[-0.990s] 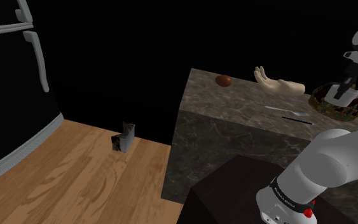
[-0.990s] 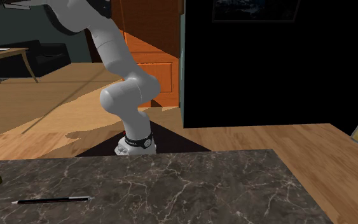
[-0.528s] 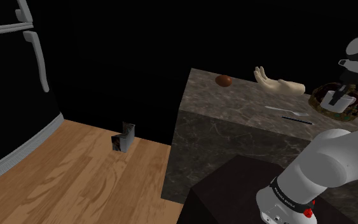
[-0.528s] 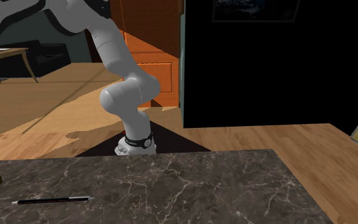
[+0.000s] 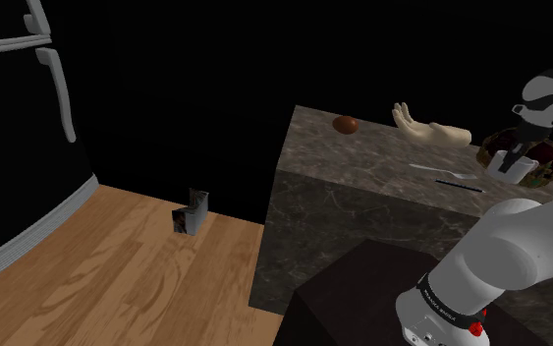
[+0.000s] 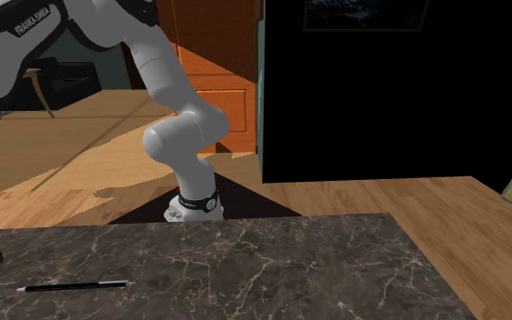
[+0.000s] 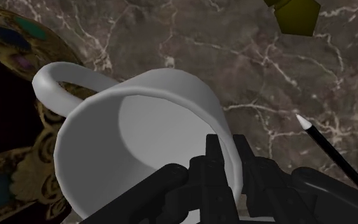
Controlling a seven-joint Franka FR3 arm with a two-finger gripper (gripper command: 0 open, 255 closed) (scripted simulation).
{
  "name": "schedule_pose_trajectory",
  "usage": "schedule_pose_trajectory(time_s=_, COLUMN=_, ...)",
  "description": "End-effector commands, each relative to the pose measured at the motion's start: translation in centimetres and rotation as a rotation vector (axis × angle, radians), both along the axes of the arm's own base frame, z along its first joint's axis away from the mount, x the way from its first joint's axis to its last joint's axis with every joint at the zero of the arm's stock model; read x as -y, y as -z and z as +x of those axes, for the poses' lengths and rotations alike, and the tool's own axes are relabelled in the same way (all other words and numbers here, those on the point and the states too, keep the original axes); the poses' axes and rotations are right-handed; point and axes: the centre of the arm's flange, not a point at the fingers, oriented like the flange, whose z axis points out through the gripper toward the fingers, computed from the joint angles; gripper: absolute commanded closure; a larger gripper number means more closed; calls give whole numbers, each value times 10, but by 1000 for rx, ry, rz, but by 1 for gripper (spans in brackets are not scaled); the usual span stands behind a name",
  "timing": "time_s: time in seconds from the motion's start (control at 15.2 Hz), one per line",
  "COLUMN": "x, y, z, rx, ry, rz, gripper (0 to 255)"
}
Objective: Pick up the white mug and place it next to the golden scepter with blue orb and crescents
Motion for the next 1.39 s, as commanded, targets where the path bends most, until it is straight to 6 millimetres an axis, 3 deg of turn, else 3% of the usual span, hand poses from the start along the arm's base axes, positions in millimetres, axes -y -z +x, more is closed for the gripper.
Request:
schedule_pose_trajectory(time_s=0.0, x=1, y=11, z=-2, rx=0, ry=0, rz=-1, gripper=255)
schedule_pose_trajectory(time_s=0.13, x=1, y=20, z=-2, rx=0, ry=0, rz=-1, gripper=255)
schedule_pose_trajectory(time_s=0.59, x=1, y=20, z=-2, rx=0, ry=0, rz=-1, gripper=255)
schedule_pose_trajectory(time_s=0.66, x=1, y=20, z=-2, rx=0, ry=0, rz=-1, gripper=0)
schedule_pose_trajectory(time_s=0.99, x=1, y=20, z=-2, rx=0, ry=0, rz=-1, gripper=0)
schedule_pose_trajectory(time_s=1.25, x=-2, y=-30, z=2, rx=0, ry=0, rz=-1, gripper=0)
schedule_pose_trajectory(time_s=1.32, x=-2, y=-30, z=2, rx=0, ry=0, rz=-1, gripper=0)
